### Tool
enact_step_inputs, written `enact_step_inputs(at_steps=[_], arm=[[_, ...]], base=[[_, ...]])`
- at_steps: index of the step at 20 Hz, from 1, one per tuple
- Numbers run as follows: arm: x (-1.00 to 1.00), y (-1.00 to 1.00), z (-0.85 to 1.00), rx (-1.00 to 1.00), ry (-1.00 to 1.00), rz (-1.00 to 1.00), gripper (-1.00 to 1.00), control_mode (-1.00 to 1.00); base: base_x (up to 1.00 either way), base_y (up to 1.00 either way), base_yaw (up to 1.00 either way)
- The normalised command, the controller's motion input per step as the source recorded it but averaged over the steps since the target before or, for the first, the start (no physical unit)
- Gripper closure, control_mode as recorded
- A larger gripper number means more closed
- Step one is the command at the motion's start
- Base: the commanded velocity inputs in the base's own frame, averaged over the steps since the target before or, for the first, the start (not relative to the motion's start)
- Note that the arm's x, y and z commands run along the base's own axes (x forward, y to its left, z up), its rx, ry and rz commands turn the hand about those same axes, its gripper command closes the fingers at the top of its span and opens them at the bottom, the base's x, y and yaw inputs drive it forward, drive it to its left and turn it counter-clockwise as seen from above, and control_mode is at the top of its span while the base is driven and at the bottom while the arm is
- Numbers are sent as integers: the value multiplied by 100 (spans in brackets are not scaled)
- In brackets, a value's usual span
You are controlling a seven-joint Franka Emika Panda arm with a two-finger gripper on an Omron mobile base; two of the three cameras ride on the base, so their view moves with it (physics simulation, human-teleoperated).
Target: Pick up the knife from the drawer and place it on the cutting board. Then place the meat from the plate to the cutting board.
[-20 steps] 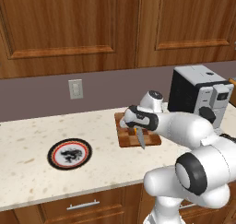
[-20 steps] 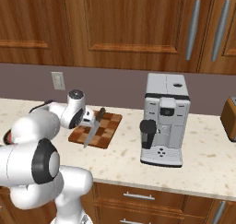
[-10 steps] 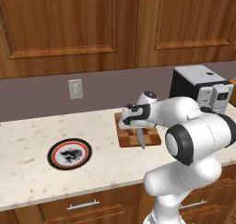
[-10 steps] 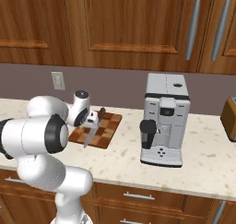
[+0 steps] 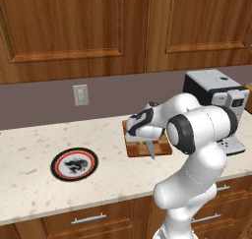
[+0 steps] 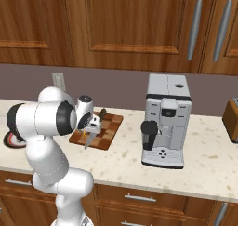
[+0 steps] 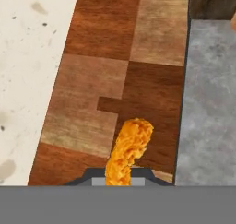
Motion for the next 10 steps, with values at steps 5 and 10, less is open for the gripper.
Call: enact_step_inputs(at_steps=[5, 10], arm=[[22, 0, -38, -3, 0, 0, 100, -100], [28, 0, -36, -4, 0, 0, 100, -100]], base=[[0, 0, 0], [0, 0, 0]])
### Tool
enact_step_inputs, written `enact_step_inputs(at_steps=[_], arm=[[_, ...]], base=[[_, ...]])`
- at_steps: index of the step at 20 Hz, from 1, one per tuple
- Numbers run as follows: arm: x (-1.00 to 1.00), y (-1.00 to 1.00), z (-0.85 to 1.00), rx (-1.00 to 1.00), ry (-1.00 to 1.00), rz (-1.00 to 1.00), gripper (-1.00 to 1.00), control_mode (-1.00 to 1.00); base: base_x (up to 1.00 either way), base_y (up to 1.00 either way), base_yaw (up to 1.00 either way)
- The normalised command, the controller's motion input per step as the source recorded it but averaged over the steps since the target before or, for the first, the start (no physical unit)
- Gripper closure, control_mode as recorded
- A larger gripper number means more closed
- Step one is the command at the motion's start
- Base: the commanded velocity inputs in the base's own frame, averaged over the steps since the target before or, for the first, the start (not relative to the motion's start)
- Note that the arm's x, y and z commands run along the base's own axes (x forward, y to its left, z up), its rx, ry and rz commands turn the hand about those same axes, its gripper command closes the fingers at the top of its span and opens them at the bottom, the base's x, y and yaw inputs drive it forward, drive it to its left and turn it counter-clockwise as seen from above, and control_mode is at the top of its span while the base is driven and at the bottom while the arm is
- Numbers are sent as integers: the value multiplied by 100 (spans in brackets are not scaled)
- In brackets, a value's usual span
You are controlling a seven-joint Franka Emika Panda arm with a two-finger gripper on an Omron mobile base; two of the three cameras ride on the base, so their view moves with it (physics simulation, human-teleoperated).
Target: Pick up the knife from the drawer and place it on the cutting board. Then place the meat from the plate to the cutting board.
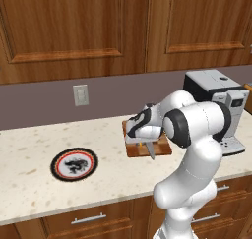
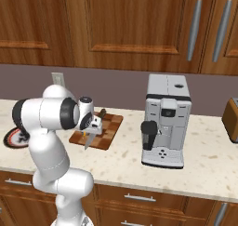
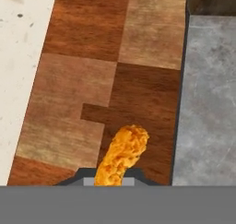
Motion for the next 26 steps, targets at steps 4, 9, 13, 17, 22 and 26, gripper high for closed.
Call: enact_step_inputs(at_steps=[4, 9, 13, 17, 22, 26], arm=[[27, 1, -37, -5, 0, 0, -100, -100], [11, 0, -14, -1, 0, 0, -100, -100], [0, 0, 7, 0, -1, 2, -100, -100], [0, 0, 0, 0, 0, 2, -100, -100], [-27, 0, 24, 0, -9, 0, -100, -100], [-35, 0, 22, 0, -11, 0, -100, -100]], base=[[0, 0, 0], [0, 0, 0], [0, 0, 0], [0, 0, 0], [0, 0, 0], [0, 0, 0]])
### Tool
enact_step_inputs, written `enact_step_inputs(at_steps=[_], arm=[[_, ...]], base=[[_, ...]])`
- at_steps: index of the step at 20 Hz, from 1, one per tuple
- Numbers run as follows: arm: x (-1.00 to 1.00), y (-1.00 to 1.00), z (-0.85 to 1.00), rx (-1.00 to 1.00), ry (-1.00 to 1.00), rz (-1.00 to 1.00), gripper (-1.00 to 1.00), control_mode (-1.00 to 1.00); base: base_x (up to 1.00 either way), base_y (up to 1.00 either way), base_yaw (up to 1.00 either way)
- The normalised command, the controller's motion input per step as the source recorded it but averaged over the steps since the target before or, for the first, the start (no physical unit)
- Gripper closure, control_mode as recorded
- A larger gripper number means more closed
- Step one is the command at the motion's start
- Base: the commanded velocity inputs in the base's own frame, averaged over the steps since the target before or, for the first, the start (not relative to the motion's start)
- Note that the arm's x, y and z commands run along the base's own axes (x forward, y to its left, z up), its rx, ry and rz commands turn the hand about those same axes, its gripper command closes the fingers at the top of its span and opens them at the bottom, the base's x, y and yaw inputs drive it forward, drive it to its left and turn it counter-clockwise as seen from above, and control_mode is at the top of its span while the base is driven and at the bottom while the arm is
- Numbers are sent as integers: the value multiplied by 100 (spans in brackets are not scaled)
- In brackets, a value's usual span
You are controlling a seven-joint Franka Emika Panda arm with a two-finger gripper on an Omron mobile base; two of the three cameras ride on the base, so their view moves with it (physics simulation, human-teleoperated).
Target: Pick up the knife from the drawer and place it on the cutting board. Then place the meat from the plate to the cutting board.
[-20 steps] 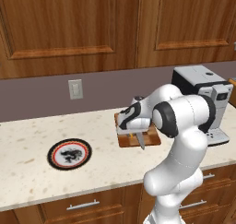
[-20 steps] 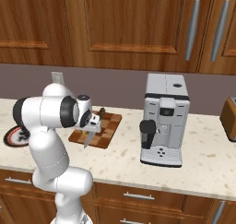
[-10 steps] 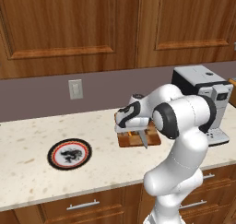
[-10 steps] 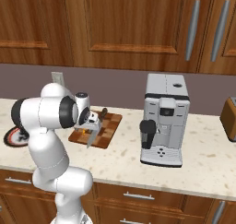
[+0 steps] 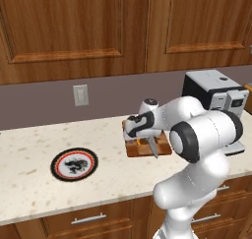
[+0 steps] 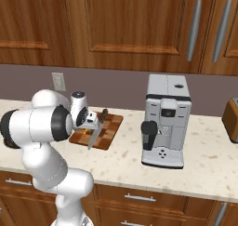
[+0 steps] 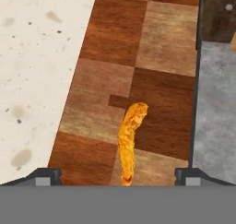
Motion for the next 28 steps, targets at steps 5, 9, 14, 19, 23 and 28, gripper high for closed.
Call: enact_step_inputs(at_steps=[5, 9, 14, 19, 23, 28], arm=[[-33, 0, 23, 0, -13, 0, -100, -100], [-22, 0, 23, 0, -10, 0, -100, -100], [-15, 0, 45, 0, -5, 0, -100, -100], [-30, 0, 52, 0, -5, 0, -100, -100], [-34, 0, 43, 0, -5, 0, -100, -100], [-42, 0, 34, 0, -10, 0, -100, -100]], base=[[0, 0, 0], [0, 0, 0], [0, 0, 0], [0, 0, 0], [0, 0, 0], [0, 0, 0]])
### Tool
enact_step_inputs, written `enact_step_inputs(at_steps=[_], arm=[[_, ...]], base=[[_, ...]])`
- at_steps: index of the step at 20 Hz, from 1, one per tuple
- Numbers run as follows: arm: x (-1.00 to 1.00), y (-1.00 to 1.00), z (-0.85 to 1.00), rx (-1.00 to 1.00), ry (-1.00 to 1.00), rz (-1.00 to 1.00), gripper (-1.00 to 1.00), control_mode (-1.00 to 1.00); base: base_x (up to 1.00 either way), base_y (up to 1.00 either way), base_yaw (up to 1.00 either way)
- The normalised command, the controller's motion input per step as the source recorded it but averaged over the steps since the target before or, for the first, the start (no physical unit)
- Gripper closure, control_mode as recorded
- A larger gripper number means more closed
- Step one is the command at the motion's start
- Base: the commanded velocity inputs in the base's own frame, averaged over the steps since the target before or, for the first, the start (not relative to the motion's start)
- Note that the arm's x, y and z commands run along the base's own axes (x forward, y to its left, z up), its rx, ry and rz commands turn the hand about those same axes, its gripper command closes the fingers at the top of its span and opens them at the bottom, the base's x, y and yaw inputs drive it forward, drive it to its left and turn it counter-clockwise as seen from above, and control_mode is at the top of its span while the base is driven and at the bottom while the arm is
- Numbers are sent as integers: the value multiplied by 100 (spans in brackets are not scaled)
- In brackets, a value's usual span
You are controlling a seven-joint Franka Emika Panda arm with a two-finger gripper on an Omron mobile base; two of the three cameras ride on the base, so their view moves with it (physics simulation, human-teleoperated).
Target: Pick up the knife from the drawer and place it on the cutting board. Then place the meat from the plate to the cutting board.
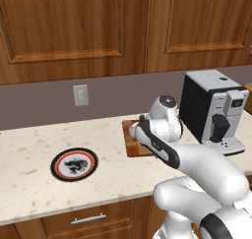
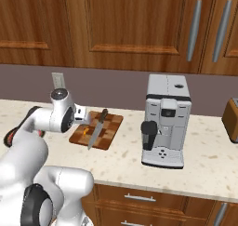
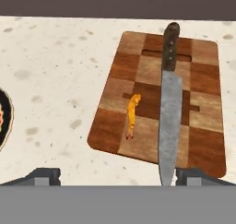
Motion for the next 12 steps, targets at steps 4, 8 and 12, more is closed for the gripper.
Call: enact_step_inputs(at_steps=[4, 8, 12], arm=[[-61, -3, 21, 0, -11, 0, -100, -100], [-74, -7, 20, 0, -14, 0, -100, -100], [-75, -12, 24, 0, -13, -1, -100, -100]], base=[[0, 0, 0], [0, 0, 0], [0, 0, 0]])
